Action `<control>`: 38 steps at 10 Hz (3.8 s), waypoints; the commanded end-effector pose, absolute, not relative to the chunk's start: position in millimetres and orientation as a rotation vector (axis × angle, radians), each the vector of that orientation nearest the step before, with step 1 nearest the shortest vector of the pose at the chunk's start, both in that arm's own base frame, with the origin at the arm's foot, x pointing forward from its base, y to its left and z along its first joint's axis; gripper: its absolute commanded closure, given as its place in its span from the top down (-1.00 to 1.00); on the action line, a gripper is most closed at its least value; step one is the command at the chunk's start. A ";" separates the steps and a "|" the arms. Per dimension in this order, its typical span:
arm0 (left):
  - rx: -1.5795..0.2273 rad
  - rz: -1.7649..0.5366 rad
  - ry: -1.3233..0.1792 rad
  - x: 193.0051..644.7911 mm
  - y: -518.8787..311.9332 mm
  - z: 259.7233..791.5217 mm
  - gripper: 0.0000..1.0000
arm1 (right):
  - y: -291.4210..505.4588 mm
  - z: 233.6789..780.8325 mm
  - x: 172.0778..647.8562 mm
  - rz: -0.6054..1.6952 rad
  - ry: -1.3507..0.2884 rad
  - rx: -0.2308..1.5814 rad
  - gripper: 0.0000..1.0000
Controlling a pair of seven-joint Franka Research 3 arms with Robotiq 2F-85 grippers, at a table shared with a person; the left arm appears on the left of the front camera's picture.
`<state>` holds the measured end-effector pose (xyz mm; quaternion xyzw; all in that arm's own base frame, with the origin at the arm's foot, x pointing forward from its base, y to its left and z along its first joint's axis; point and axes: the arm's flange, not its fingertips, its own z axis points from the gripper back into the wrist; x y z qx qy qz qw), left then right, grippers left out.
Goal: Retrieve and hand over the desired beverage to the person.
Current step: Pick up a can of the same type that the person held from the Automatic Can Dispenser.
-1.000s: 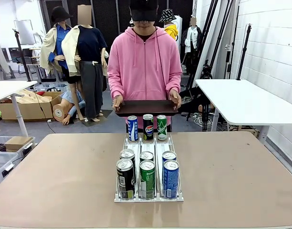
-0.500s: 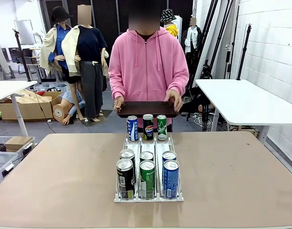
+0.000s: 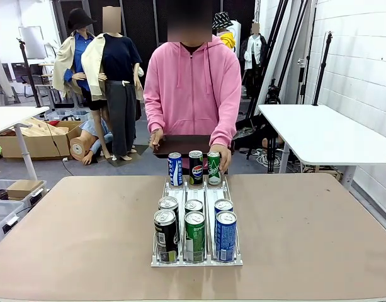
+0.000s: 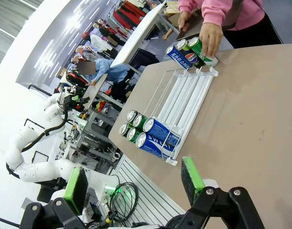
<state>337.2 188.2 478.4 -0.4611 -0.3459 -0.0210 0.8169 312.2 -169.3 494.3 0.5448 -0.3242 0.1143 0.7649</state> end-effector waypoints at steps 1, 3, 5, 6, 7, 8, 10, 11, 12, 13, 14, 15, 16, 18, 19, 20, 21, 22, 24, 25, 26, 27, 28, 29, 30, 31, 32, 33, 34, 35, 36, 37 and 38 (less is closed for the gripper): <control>-1.000 -0.040 -0.750 336.0 189.0 481.2 1.00 | -170.4 492.3 311.5 0.256 -0.708 1.193 1.00; -1.000 -0.040 -0.750 336.0 189.0 481.2 1.00 | -170.4 492.3 311.5 0.256 -0.708 1.193 1.00; -1.000 -0.040 -0.750 336.0 189.0 481.2 1.00 | -170.4 492.3 311.5 0.256 -0.708 1.193 1.00; -1.000 -0.040 -0.750 336.0 189.0 481.2 1.00 | -170.4 492.3 311.5 0.256 -0.708 1.193 1.00; -1.000 -0.040 -0.750 336.0 189.0 481.2 1.00 | -170.4 492.3 311.5 0.256 -0.708 1.193 1.00; -1.000 -0.040 -0.750 336.0 189.0 481.2 1.00 | -170.4 492.3 311.5 0.256 -0.708 1.193 1.00; -1.000 -0.040 -0.750 336.0 189.0 481.2 1.00 | -170.4 492.3 311.5 0.256 -0.708 1.193 1.00; -1.000 -0.040 -0.750 336.0 189.0 481.2 1.00 | -170.4 492.3 311.5 0.256 -0.708 1.193 1.00; -1.000 -0.040 -0.750 336.0 189.0 481.2 1.00 | -170.4 492.3 311.5 0.256 -0.708 1.193 1.00; -1.000 -0.040 -0.750 336.0 189.0 481.2 1.00 | -170.4 492.3 311.5 0.256 -0.708 1.193 1.00; -1.000 -0.040 -0.750 336.0 189.0 481.2 1.00 | -170.4 492.3 311.5 0.256 -0.708 1.193 1.00; -1.000 -0.040 -0.750 336.0 189.0 481.2 1.00 | -170.4 492.3 311.5 0.256 -0.708 1.193 1.00; -1.000 -0.040 -0.750 336.0 189.0 481.2 1.00 | -170.4 492.3 311.5 0.256 -0.708 1.193 1.00; -1.000 -0.040 -0.750 336.0 189.0 481.2 1.00 | -170.4 492.3 311.5 0.256 -0.708 1.193 1.00; -1.000 -0.040 -0.750 336.0 189.0 481.2 1.00 | -170.4 492.3 311.5 0.256 -0.708 1.193 1.00; -1.000 -0.040 -0.750 336.0 189.0 481.2 1.00 | -170.4 492.3 311.5 0.256 -0.708 1.193 1.00; -1.000 -0.040 -0.750 336.0 189.0 481.2 1.00 | -170.4 492.3 311.5 0.256 -0.708 1.193 1.00; -1.000 -0.040 -0.750 336.0 189.0 481.2 1.00 | -170.4 492.3 311.5 0.256 -0.708 1.193 1.00; -1.000 -0.040 -0.750 336.0 189.0 481.2 1.00 | -170.4 492.3 311.5 0.256 -0.708 1.193 1.00; -1.000 -0.040 -0.750 336.0 189.0 481.2 1.00 | -170.4 492.3 311.5 0.256 -0.708 1.193 1.00; -1.000 -0.040 -0.750 336.0 189.0 481.2 1.00 | -170.4 492.3 311.5 0.256 -0.708 1.193 1.00; -1.000 -0.040 -0.750 336.0 189.0 481.2 1.00 | -170.4 492.3 311.5 0.256 -0.708 1.193 1.00; -1.000 -0.040 -0.750 336.0 189.0 481.2 1.00 | -170.4 492.3 311.5 0.256 -0.708 1.193 1.00; -1.000 -0.040 -0.750 336.0 189.0 481.2 1.00 | -170.4 492.3 311.5 0.256 -0.708 1.193 1.00; -1.000 -0.040 -0.750 336.0 189.0 481.2 1.00 | -170.4 492.3 311.5 0.256 -0.708 1.193 1.00; -1.000 -0.040 -0.750 336.0 189.0 481.2 1.00 | -170.4 492.3 311.5 0.256 -0.708 1.193 1.00; -1.000 -0.040 -0.750 336.0 189.0 481.2 1.00 | -170.4 492.3 311.5 0.256 -0.708 1.193 1.00; -1.000 -0.040 -0.750 336.0 189.0 481.2 1.00 | -170.4 492.3 311.5 0.256 -0.708 1.193 1.00; -1.000 -0.040 -0.750 336.0 189.0 481.2 1.00 | -170.4 492.3 311.5 0.256 -0.708 1.193 1.00; -1.000 -0.040 -0.750 336.0 189.0 481.2 1.00 | -170.4 492.3 311.5 0.256 -0.708 1.193 1.00; -1.000 -0.040 -0.750 336.0 189.0 481.2 1.00 | -170.4 492.3 311.5 0.256 -0.708 1.193 1.00; -1.000 -0.040 -0.750 336.0 189.0 481.2 1.00 | -170.4 492.3 311.5 0.256 -0.708 1.193 1.00; -1.000 -0.040 -0.750 336.0 189.0 481.2 1.00 | -170.4 492.3 311.5 0.256 -0.708 1.193 1.00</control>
